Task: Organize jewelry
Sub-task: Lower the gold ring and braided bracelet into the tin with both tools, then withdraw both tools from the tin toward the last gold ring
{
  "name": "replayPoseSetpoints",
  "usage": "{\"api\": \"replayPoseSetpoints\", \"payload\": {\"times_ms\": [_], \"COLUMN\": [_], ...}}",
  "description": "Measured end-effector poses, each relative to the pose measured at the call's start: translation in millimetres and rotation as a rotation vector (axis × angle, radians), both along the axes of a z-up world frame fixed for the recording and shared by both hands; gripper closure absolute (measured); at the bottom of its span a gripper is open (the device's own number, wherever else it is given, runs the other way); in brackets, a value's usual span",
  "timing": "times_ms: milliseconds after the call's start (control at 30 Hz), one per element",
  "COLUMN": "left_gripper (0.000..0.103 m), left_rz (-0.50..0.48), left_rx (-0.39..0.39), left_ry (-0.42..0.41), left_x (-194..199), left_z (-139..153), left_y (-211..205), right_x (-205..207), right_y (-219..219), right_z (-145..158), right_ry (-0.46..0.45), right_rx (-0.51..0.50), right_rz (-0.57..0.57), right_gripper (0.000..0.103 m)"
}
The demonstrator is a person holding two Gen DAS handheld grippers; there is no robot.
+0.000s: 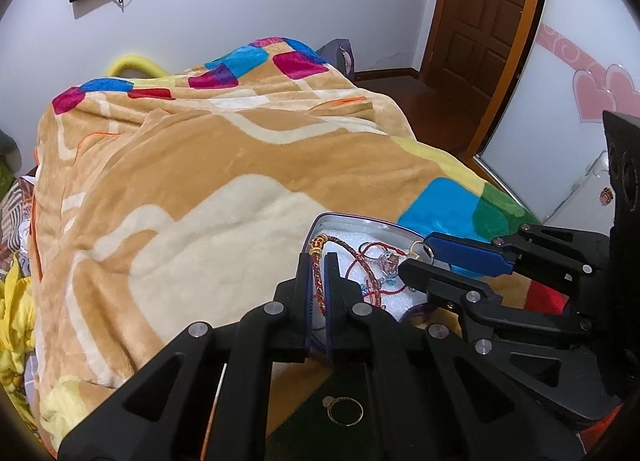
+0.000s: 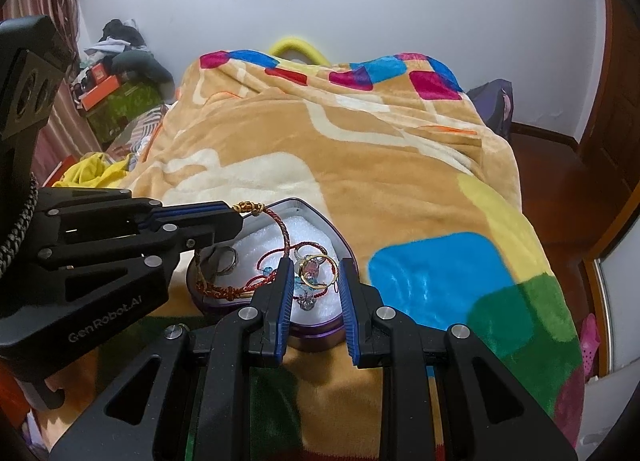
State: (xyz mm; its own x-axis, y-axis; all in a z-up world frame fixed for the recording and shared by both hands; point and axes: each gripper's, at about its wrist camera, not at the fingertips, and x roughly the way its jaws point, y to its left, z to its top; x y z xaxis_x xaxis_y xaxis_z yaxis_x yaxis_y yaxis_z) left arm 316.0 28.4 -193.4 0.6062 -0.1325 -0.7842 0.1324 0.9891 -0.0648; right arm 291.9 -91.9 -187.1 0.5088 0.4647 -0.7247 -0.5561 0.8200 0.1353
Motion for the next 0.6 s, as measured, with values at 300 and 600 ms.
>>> {"api": "replayPoseSetpoints", "payload": {"times_ms": [300, 600], "left_gripper": [0.085, 0.068], "left_rz": [0.023, 0.036], "left_rx": [-0.034, -0.039], "left_ry": [-0.011, -0.076], "left_x": [-13.4, -46.3], "left_z": [15.0, 48.1], "left_y": [8.8, 13.6], "right_x": [-6.9, -32.8], "right_y": [-2.2, -9.5], "right_z": [9.8, 41.7], "right_ry": [-0.005, -0.081], "right_rx": [-0.011, 0.004], "right_rz": [-0.012, -0.023], "right_gripper": [0.08, 0.07]}}
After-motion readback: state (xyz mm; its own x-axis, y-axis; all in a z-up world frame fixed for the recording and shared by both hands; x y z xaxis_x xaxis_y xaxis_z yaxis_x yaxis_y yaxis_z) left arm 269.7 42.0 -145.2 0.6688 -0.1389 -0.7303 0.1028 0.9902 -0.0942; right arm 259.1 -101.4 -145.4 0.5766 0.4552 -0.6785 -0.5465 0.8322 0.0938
